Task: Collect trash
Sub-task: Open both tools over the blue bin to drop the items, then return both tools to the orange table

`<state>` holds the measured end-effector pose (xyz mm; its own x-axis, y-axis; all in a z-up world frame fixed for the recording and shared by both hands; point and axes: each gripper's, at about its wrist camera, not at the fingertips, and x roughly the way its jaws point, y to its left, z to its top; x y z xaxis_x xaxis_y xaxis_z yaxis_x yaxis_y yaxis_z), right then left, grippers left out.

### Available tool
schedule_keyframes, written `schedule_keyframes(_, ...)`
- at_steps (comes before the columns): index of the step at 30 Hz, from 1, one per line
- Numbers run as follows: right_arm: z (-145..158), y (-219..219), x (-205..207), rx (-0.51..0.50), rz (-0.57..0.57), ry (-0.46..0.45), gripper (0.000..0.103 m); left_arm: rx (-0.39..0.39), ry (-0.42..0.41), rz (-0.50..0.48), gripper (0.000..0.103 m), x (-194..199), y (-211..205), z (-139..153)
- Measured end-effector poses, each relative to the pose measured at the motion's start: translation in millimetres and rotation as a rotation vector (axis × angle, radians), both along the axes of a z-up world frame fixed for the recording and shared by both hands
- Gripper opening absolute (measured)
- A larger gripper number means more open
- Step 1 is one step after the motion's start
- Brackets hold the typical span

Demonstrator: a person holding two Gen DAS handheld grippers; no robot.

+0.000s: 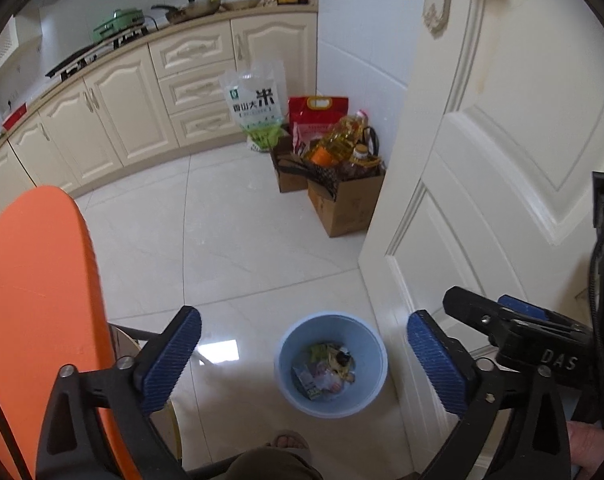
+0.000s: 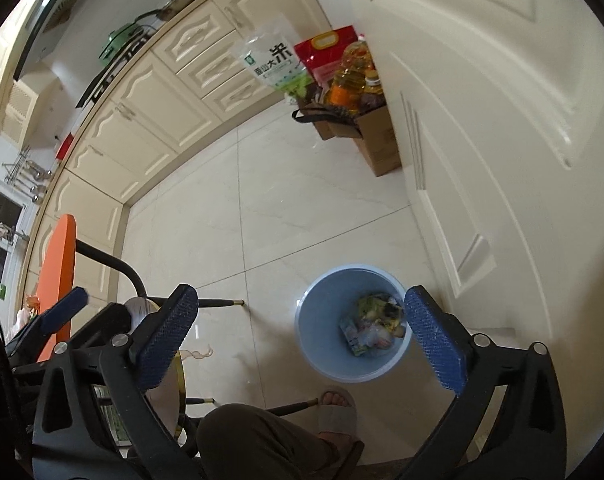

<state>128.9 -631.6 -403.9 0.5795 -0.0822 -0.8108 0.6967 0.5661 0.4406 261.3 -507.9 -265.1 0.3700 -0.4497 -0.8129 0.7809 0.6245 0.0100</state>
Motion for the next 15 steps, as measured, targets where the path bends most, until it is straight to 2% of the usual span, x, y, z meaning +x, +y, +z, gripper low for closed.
schedule_keyframes(10,50.2,22.3,-4.9,-0.051,0.003,-0.062,0.103,-0.099,-0.023,0.025,0.102,-36.8,81.1,46.0)
schedule_keyframes(15,88.6,48.6,4.7,-0.095,0.046,-0.119,0.103,-0.177,-0.056,0.078,0.102,-50.8,151.7,78.2)
